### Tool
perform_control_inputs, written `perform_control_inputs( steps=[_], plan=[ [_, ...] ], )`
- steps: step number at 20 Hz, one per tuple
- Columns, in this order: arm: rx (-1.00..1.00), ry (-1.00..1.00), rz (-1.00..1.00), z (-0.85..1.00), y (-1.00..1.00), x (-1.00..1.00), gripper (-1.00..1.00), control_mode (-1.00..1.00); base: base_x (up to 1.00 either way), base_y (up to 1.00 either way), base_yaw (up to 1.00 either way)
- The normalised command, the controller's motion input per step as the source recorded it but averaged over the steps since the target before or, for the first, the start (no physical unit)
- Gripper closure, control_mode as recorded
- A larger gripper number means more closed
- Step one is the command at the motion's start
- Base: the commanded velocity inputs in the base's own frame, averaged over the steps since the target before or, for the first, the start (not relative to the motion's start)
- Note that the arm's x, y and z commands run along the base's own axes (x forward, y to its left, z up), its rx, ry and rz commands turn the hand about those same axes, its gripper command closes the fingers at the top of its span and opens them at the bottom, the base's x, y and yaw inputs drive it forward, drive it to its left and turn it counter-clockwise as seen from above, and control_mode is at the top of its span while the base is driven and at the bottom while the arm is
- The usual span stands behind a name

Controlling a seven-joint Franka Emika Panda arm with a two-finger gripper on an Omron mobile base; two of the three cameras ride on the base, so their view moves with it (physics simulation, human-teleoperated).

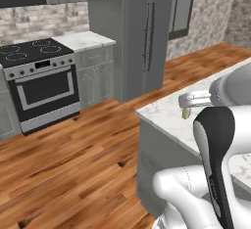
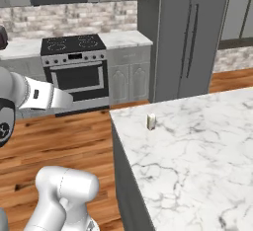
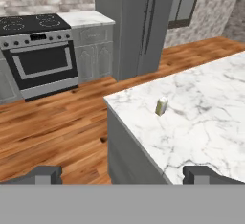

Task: Pick the boxed drink, boxed drink, can from the counter and place them in the open cabinet.

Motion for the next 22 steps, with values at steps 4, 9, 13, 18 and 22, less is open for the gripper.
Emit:
perform_control_inputs(
  steps=[4, 9, 13, 18, 22],
  plan=[
    [0.00, 0.00, 0.00, 0.00, 0.00, 0.00, -1.00, 1.00, 0.25, 0.00, -0.32],
    [0.00, 0.00, 0.00, 0.00, 0.00, 0.00, -1.00, 1.00, 0.26, 0.00, -0.31],
    [0.00, 0.00, 0.00, 0.00, 0.00, 0.00, -1.00, 1.00, 0.25, 0.00, -0.31],
    [0.00, 0.00, 0.00, 0.00, 0.00, 0.00, -1.00, 1.00, 0.15, 0.00, -0.32],
    [0.00, 0.00, 0.00, 0.00, 0.00, 0.00, -1.00, 1.00, 0.15, 0.00, -0.32]
  ],
)
